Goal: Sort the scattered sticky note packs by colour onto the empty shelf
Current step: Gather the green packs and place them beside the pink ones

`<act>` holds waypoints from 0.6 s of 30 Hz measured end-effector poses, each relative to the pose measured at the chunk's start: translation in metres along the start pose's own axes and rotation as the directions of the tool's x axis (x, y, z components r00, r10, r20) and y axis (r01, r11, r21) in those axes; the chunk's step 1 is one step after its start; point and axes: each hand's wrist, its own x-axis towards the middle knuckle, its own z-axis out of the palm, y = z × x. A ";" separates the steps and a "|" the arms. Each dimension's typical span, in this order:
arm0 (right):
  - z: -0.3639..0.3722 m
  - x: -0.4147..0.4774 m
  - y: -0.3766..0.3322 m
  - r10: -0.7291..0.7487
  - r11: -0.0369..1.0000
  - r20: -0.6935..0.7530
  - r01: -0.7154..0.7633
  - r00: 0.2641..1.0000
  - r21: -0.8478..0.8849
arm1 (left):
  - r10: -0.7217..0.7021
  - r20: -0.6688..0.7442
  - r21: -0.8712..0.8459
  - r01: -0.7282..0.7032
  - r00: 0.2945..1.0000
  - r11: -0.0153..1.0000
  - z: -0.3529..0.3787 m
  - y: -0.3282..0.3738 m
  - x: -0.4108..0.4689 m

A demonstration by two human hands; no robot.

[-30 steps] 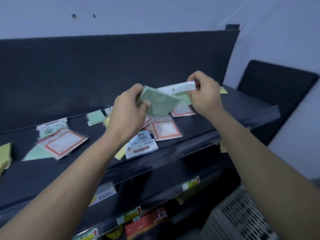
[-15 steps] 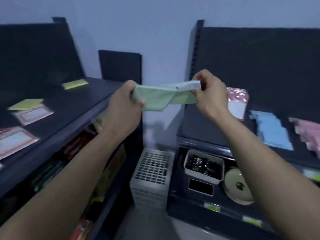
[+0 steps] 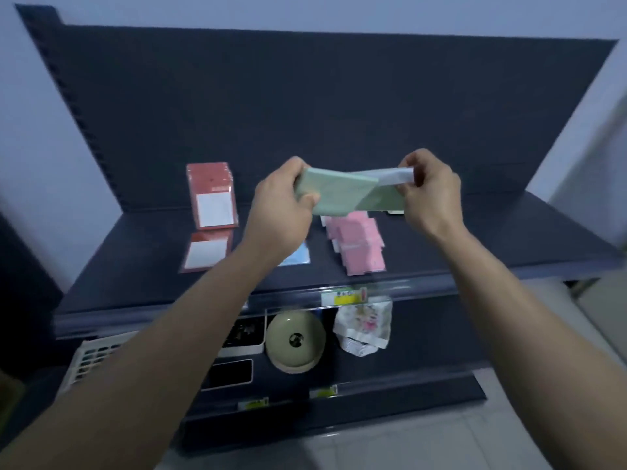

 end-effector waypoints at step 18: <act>-0.021 0.119 0.167 0.254 0.952 0.047 -0.241 0.966 -0.187 | -0.007 0.190 -0.075 0.022 0.982 0.997 0.173 -0.012 0.136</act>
